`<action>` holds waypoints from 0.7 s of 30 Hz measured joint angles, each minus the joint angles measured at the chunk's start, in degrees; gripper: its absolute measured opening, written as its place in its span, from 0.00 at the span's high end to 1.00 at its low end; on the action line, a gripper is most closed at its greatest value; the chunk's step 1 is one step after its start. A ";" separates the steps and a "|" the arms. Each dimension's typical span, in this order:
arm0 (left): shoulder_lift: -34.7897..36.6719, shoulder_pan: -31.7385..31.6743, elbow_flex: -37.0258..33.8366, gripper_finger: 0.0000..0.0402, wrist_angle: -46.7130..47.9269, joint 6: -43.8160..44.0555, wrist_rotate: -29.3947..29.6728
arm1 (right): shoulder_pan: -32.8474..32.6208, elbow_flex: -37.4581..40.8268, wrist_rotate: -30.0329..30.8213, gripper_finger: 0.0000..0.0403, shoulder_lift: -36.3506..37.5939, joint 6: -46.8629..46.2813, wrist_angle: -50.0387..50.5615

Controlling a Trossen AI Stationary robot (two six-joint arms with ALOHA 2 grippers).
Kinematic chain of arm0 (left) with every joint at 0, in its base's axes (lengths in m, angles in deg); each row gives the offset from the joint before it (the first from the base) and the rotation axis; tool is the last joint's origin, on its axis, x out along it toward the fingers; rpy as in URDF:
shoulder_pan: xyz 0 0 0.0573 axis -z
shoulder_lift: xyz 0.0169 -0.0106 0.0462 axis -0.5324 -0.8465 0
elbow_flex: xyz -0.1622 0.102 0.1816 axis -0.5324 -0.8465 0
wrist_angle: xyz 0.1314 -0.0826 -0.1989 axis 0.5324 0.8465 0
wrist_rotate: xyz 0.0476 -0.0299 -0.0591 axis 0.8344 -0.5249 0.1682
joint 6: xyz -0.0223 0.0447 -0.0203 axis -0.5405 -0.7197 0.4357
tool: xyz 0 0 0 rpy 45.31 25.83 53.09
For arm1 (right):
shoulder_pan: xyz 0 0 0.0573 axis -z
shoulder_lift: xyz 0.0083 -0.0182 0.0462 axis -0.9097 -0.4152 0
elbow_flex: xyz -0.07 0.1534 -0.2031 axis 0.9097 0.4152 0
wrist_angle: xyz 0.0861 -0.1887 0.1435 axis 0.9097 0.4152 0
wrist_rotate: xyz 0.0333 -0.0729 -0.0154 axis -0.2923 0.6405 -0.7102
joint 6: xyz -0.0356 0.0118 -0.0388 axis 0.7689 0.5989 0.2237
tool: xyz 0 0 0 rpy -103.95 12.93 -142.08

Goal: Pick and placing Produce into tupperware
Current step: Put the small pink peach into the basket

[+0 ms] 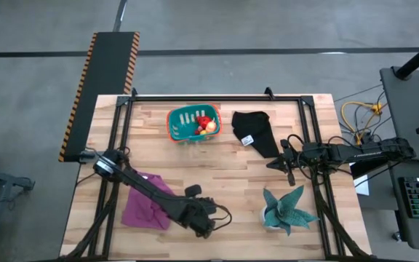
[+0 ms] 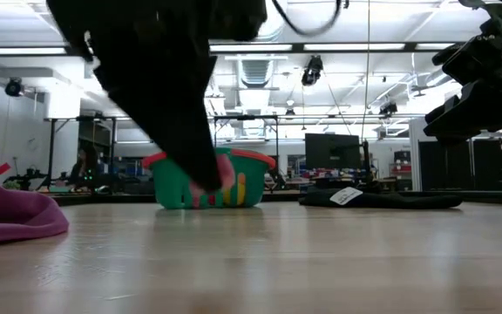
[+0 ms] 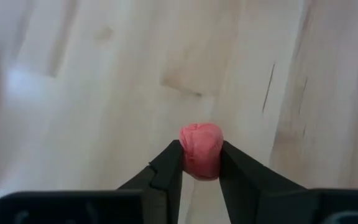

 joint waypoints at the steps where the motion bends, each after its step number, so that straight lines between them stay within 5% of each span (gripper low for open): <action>1: 0.40 0.02 -0.02 0.82 -0.21 -0.43 1.05 | -0.02 0.00 0.00 0.98 0.00 0.00 -0.04; 9: 2.57 -0.02 -0.02 0.82 -9.22 -8.39 17.32 | -0.01 0.00 -0.02 0.98 -0.02 0.00 -0.01; 21: 2.81 -0.45 -3.55 0.82 -30.91 -24.04 20.26 | -0.02 0.00 -0.02 0.98 -0.02 0.00 -0.02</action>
